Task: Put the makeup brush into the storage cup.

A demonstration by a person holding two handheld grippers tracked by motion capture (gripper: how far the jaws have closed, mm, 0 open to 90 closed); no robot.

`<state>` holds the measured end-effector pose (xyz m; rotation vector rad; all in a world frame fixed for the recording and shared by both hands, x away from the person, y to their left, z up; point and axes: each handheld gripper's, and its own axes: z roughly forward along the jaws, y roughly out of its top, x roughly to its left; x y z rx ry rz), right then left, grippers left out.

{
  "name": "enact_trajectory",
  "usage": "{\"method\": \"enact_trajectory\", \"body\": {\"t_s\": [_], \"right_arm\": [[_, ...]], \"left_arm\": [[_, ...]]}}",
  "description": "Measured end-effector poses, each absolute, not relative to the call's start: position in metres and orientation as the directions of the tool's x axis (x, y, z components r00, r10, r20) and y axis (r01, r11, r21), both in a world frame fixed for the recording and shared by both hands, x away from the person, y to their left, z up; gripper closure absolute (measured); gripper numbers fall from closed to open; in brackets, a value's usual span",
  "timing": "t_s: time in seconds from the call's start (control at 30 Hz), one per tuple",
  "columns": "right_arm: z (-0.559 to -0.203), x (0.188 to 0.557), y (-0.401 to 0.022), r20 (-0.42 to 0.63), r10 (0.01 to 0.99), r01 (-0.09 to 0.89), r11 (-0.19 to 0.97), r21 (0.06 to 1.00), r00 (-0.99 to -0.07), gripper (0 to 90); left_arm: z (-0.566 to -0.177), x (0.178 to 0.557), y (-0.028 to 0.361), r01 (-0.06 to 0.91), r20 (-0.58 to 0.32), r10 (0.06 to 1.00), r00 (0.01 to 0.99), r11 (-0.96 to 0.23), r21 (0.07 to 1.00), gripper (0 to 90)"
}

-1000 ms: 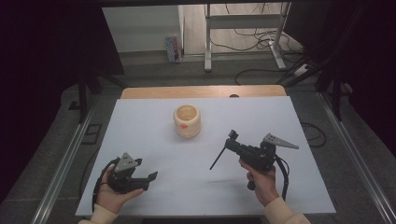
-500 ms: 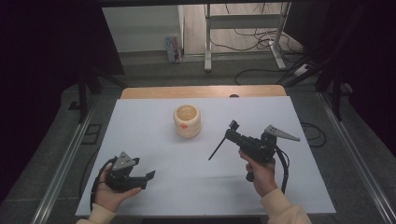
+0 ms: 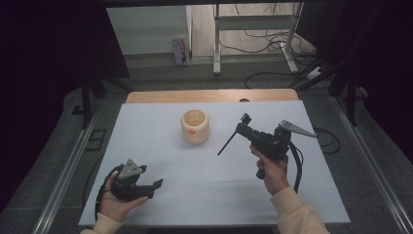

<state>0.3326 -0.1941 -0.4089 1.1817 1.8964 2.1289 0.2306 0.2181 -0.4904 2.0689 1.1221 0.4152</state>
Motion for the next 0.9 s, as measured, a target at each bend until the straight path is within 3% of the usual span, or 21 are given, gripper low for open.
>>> {"method": "enact_trajectory", "body": {"t_s": [0.9], "right_arm": [[-0.386,0.370,-0.161,0.496,0.502,0.426,-0.257,0.868,-0.708,83.7]], "left_arm": [[-0.492,0.230,0.218,0.585,-0.041,0.821,0.569,-0.369,0.723,21.8]]}}
